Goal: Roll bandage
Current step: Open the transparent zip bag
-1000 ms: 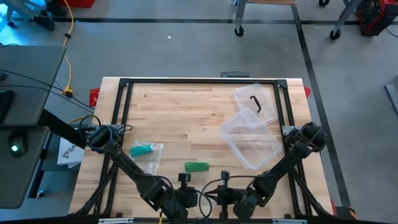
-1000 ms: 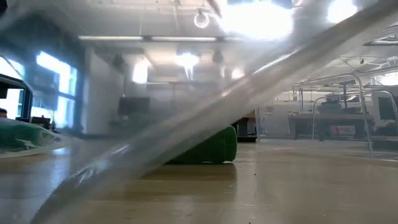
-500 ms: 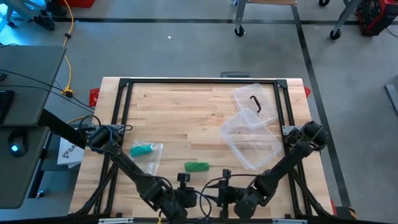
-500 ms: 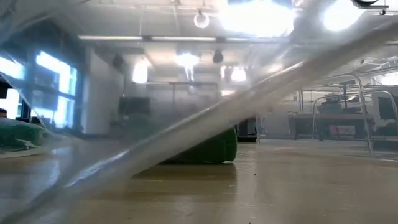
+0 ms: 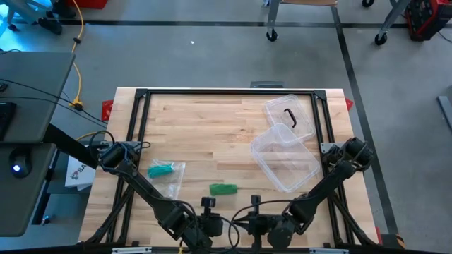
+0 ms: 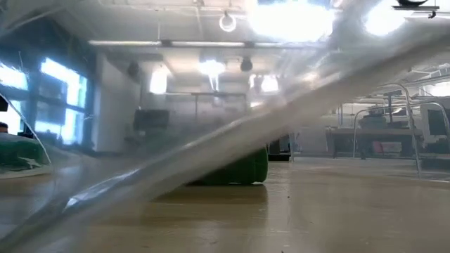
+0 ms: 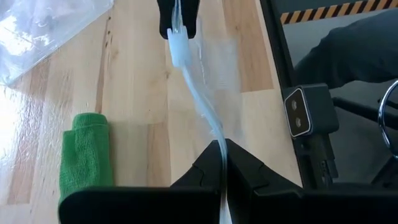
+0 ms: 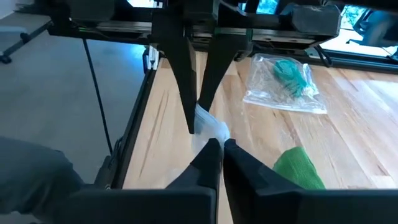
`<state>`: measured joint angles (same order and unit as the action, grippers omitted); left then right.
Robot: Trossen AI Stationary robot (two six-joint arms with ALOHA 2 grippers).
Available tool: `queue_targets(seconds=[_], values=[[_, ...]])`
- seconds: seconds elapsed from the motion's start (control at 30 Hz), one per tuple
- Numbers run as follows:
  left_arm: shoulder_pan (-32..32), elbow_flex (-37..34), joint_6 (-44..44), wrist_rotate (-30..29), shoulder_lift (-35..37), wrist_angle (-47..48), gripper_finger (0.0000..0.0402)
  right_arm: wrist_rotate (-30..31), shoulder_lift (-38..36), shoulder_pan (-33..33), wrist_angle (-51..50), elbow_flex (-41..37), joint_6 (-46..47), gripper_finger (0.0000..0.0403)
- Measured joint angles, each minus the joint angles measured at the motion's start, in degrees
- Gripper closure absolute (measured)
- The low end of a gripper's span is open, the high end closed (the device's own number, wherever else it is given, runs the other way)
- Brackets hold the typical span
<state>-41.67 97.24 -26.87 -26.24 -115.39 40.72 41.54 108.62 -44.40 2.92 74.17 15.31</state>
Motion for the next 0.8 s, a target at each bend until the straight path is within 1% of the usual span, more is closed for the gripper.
queue_targets(seconds=[0.13,0.2,0.33,0.4,0.5,0.6,0.7,0.73,0.8], values=[[0.0,0.0,0.0,-1.5,0.0,1.5,0.04,0.2,0.0,-0.3,-0.1,0.0,1.2,0.0401],[0.0,0.0,0.2,-2.9,0.0,2.9,0.0391,0.4,0.0,-0.6,-0.1,0.0,2.0,0.0402],[-0.2,0.1,-0.3,-3.2,0.0,7.7,0.0347,0.5,0.0,-1.4,-1.3,0.0,5.2,0.0402],[-0.5,0.1,-0.1,-5.3,0.0,8.8,0.0318,1.9,0.0,-2.0,-1.8,0.0,5.8,0.0402],[-1.2,0.1,1.9,-9.1,0.0,7.9,0.0275,3.1,0.0,-2.6,-1.8,0.0,6.1,0.0402],[-2.5,0.0,5.7,-14.7,0.0,3.3,0.025,3.4,0.0,-2.8,-1.8,0.0,6.3,0.0402],[-3.5,-1.3,8.9,-21.1,0.1,-4.7,0.0248,3.4,0.0,-2.9,-1.8,0.0,6.3,0.0402],[-3.7,-2.1,10.4,-22.2,0.1,-7.8,0.025,3.4,0.0,-2.9,-1.8,0.0,6.3,0.0402],[-3.6,-3.9,12.8,-22.4,0.1,-13.8,0.0255,3.4,0.0,-2.9,-1.4,0.0,5.7,0.0403]])
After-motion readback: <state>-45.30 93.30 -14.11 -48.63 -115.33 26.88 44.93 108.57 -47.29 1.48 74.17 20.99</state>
